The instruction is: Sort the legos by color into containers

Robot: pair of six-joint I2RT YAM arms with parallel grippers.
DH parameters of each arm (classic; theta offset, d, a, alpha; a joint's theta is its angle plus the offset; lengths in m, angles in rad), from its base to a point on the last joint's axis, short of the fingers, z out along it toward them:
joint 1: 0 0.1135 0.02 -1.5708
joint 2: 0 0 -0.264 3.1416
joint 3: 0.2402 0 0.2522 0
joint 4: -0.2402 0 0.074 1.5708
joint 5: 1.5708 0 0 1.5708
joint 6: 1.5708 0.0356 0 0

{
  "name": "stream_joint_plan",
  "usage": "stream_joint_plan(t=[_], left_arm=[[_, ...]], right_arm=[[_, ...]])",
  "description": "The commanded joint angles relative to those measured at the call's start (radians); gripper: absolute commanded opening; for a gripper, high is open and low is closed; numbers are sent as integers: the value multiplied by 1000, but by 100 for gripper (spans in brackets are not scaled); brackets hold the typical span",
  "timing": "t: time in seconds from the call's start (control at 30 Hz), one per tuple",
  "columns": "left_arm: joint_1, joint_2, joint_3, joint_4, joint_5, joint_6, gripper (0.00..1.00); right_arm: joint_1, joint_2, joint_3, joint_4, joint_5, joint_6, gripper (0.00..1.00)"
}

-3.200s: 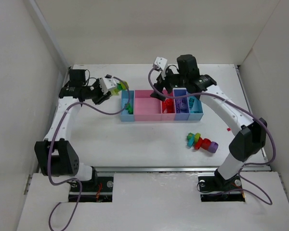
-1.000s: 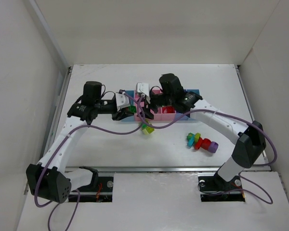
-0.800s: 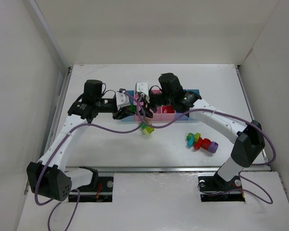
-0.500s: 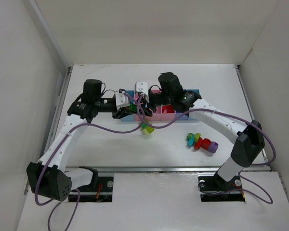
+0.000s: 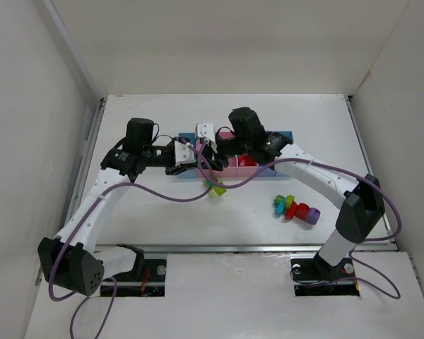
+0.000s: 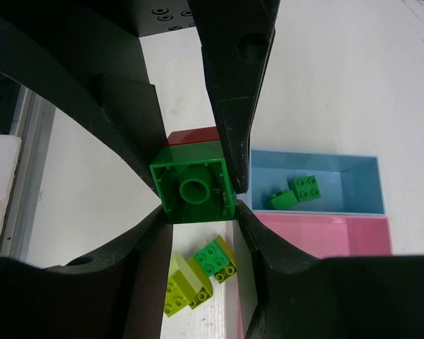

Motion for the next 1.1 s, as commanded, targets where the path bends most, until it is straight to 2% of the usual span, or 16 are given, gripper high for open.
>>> stream_joint_plan(t=[0.0,0.03,0.07,0.1,0.17,0.23,0.57,1.07], left_arm=[[-24,-5,6,-79,-8,77,0],[-24,-5,6,-79,-8,91,0],[-24,-5,6,-91,-8,91,0],[-24,-5,6,-101,-8,103,0],[-24,-5,6,-101,-8,113,0],[-24,-5,6,-110,-8,123,0],[-24,-5,24,-119,26,108,0],[-24,4,33,-68,4,59,0]], right_arm=[[19,-39,23,69,-2,0,0],[20,-50,10,69,9,0,1],[20,-50,10,69,20,0,16],[20,-59,0,60,31,0,50],[20,-71,0,59,52,0,58],[20,-72,-10,59,52,0,61],[29,-70,-10,82,29,0,61],[38,-27,13,0,-12,-22,61]])
